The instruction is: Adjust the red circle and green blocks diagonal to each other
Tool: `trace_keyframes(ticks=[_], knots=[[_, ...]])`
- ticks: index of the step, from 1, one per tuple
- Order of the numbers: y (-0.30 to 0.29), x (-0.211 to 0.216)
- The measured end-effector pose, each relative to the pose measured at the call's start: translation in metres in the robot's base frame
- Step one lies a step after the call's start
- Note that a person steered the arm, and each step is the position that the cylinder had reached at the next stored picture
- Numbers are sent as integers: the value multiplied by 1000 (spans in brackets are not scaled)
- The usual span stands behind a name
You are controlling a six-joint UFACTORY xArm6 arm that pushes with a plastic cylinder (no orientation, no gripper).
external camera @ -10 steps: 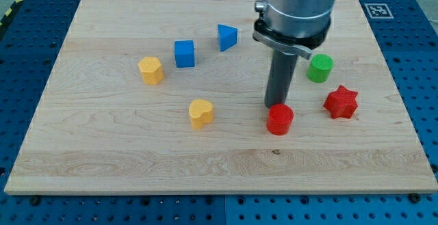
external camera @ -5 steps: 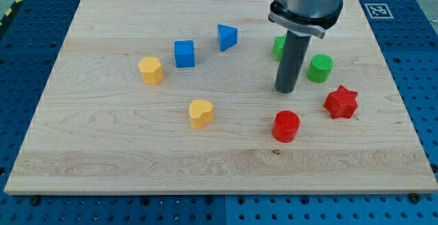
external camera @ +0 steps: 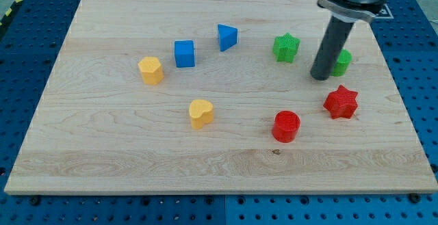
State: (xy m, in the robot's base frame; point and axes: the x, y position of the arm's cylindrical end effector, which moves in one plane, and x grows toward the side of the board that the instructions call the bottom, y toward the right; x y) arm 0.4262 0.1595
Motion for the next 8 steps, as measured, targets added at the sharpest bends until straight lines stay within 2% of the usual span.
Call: trace_keyframes(ticks=[1,2,3,8], knots=[[-24,-14],[-31,-14],[-66,-14],[-71,-44]])
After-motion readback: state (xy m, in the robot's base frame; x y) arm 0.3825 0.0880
